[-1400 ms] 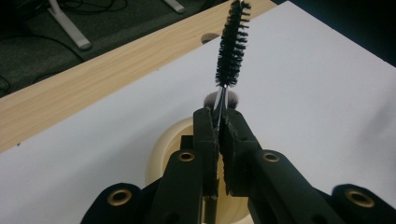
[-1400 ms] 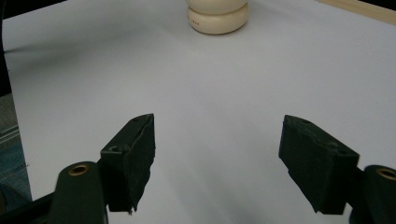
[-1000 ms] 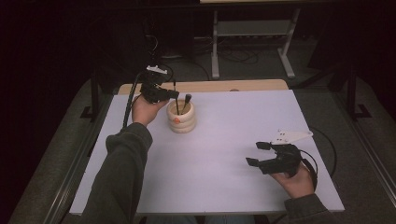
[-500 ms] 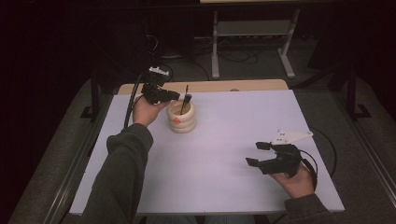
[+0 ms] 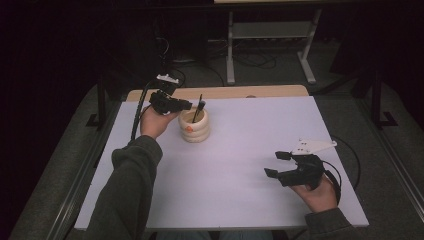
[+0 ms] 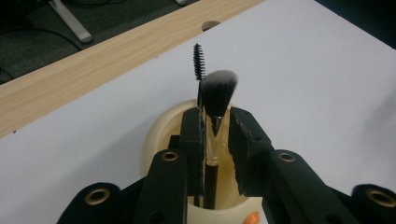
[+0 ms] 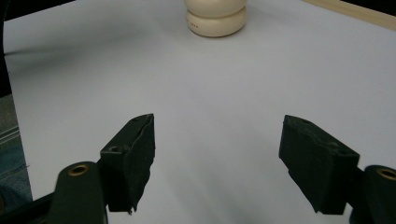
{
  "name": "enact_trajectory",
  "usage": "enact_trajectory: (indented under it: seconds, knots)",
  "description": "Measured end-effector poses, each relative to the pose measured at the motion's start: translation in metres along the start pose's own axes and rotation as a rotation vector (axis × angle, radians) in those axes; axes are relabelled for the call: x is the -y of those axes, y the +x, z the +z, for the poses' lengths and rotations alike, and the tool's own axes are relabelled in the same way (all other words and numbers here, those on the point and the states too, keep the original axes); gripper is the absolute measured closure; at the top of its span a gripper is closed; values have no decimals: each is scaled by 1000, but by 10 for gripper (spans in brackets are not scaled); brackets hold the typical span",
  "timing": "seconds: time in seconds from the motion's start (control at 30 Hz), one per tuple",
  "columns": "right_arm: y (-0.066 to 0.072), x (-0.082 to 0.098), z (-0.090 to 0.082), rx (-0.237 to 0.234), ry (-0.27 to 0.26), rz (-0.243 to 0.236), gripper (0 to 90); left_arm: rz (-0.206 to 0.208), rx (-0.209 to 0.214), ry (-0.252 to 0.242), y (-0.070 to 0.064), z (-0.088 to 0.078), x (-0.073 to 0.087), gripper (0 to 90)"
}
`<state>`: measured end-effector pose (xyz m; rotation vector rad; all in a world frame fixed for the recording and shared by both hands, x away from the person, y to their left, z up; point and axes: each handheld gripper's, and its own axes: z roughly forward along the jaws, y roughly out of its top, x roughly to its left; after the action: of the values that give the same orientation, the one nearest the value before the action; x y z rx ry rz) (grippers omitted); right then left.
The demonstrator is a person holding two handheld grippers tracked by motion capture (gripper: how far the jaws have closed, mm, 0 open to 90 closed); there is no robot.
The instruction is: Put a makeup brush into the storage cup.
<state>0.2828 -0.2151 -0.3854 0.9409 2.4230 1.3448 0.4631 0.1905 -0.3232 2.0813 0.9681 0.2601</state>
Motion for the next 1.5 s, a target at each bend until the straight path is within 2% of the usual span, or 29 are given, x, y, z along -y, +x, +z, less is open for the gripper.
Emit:
enact_trajectory:
  seconds: [0.43,0.53,0.83,0.9,0.93,0.97,1.2,1.4,1.5]
  knots:
    - [0,-1,1,24,-1,1,253,19,15,-22,-9,-14,13,626]
    - [-1,0,1,25,1,5,253,8,19,-46,-11,-17,17,598]
    - [-1,0,-2,42,0,5,250,16,12,-42,-15,-23,28,547]
    - [-1,-1,-2,45,-4,6,250,2,18,-52,-17,-23,30,534]
    - [-1,-1,-2,47,-4,9,250,18,15,-42,-16,-24,30,530]
    - [-2,-1,-3,50,-5,7,250,6,16,-53,-18,-24,31,525]
    - [-4,-1,-2,56,-7,11,245,24,17,-45,-22,-28,39,466]
    - [-3,-2,-2,60,-10,21,242,17,26,-52,-25,-31,44,423]
    - [-5,-2,-2,68,-11,16,240,23,31,-59,-28,-34,53,411]
